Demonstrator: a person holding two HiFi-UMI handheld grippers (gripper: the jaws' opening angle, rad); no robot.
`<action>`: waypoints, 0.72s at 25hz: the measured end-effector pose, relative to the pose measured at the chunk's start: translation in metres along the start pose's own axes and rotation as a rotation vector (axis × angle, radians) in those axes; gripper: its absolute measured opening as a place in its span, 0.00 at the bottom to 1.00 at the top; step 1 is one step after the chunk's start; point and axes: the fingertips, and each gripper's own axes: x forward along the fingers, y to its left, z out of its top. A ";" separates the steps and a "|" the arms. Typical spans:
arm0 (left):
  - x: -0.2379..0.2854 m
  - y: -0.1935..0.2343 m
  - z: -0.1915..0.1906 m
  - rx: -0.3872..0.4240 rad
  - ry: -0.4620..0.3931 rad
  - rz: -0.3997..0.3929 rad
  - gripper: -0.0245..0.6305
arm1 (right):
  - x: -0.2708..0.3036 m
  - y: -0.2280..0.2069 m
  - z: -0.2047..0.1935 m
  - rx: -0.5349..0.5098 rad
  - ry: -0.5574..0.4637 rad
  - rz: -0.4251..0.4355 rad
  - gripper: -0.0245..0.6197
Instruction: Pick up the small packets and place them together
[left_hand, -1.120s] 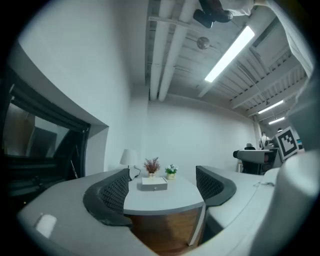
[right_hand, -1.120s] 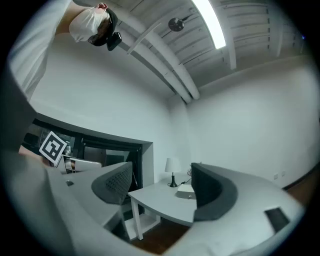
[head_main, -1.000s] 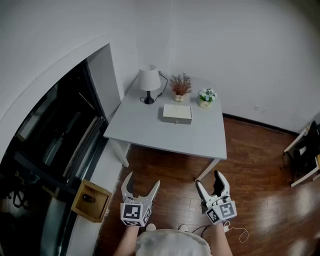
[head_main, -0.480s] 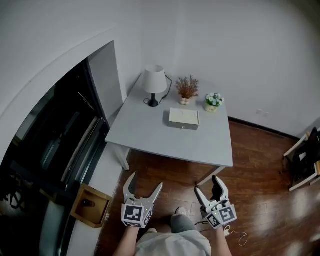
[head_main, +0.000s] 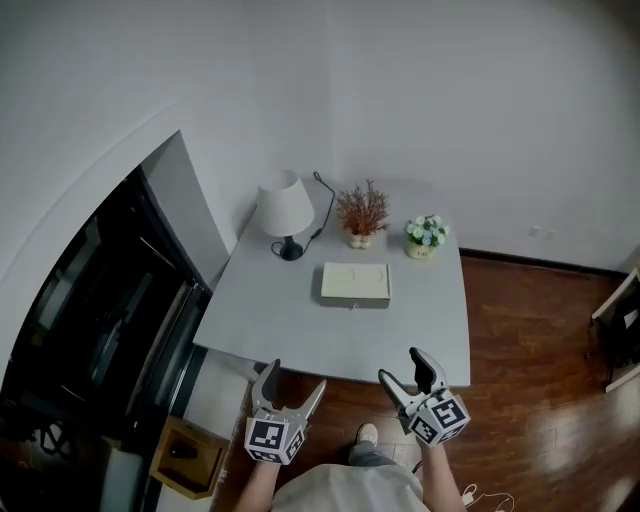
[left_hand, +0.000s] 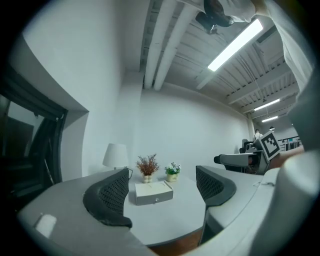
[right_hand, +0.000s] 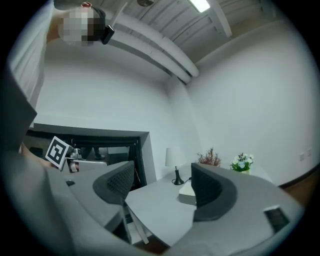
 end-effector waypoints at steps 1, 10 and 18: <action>0.017 -0.001 0.003 0.008 0.001 -0.007 0.66 | 0.010 -0.013 -0.001 0.010 0.018 0.016 0.59; 0.115 0.009 0.018 0.036 0.008 0.013 0.66 | 0.064 -0.095 -0.029 -0.059 0.146 0.008 0.59; 0.157 0.055 0.012 0.012 0.000 -0.043 0.66 | 0.114 -0.115 -0.115 -0.011 0.357 -0.110 0.59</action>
